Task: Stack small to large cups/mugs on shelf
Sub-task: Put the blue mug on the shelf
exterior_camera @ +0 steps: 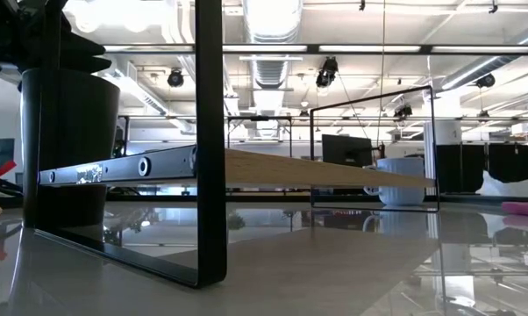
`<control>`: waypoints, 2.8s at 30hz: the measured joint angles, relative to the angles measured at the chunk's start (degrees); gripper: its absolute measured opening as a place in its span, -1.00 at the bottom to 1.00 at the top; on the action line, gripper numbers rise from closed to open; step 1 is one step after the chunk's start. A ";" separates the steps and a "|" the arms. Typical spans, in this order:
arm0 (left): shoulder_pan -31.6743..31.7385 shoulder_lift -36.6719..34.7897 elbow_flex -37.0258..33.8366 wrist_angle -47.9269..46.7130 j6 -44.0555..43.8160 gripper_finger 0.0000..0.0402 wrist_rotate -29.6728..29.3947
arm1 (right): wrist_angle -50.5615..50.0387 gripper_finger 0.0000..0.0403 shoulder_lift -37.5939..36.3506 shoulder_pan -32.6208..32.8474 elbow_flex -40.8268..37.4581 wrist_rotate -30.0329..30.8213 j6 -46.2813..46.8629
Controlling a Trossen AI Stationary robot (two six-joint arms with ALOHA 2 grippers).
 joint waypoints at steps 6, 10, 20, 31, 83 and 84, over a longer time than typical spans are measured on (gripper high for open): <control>0.02 0.00 0.00 0.02 0.00 -0.61 0.02 | -35.42 -0.66 11.82 -13.54 16.21 -15.68 12.58; 0.00 -0.02 0.00 -0.01 0.00 -0.61 0.08 | -20.55 -0.66 15.09 -16.31 16.54 -23.88 -2.58; 0.00 0.00 0.00 -0.01 0.00 -0.61 -0.04 | -32.63 -0.70 24.05 -21.15 14.67 -25.39 -8.73; 0.00 -0.03 0.00 0.02 0.00 -0.61 0.01 | -33.24 -0.53 24.69 -27.14 -4.66 -45.43 -13.62; 0.00 0.00 0.00 -0.01 0.00 -0.61 0.02 | -1.24 -0.94 21.80 -37.40 -29.64 -40.96 -14.87; 0.00 -0.01 0.00 -0.01 0.00 -0.61 0.03 | -3.60 -0.94 21.39 -37.38 -27.04 -40.87 -14.75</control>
